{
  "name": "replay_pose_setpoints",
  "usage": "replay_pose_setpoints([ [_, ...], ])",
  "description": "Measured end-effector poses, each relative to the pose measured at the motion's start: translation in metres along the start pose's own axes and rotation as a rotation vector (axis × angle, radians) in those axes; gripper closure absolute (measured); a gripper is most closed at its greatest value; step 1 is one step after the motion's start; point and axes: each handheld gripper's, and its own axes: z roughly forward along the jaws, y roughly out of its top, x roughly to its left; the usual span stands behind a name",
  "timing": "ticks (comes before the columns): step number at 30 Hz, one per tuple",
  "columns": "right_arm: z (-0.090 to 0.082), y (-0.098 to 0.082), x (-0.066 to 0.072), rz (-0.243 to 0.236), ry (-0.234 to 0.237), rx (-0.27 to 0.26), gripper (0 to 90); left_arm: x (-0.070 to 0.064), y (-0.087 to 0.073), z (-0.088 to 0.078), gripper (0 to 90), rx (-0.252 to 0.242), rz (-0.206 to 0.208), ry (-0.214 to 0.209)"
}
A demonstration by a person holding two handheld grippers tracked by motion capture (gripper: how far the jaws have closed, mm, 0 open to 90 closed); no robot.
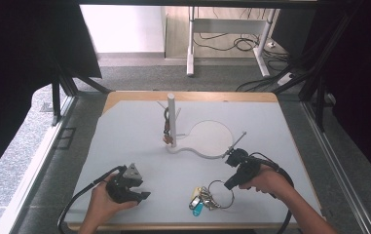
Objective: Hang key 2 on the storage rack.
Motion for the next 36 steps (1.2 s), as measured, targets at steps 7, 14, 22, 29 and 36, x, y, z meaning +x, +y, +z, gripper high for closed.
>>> replay_pose_setpoints([
  [7, 0.009, 0.003, 0.008, -0.027, 0.044, 0.048, 86.3, 0.000, 0.000, -0.001, 47.8, -0.001, 0.003, 0.001],
  [14, 0.011, 0.006, 0.010, -0.045, 0.061, 0.057, 87.5, 0.001, 0.000, -0.001, 47.8, 0.001, 0.006, 0.003],
  [22, -0.009, 0.012, 0.011, -0.059, 0.032, 0.065, 87.5, -0.001, 0.000, 0.001, 47.9, 0.004, 0.001, 0.003],
  [29, -0.035, 0.023, 0.009, -0.075, -0.010, 0.093, 87.6, 0.000, -0.001, 0.001, 48.2, -0.006, 0.001, 0.010],
  [36, -0.069, 0.033, 0.002, -0.051, -0.074, 0.098, 87.6, 0.000, 0.000, 0.001, 48.2, -0.002, 0.002, 0.008],
])
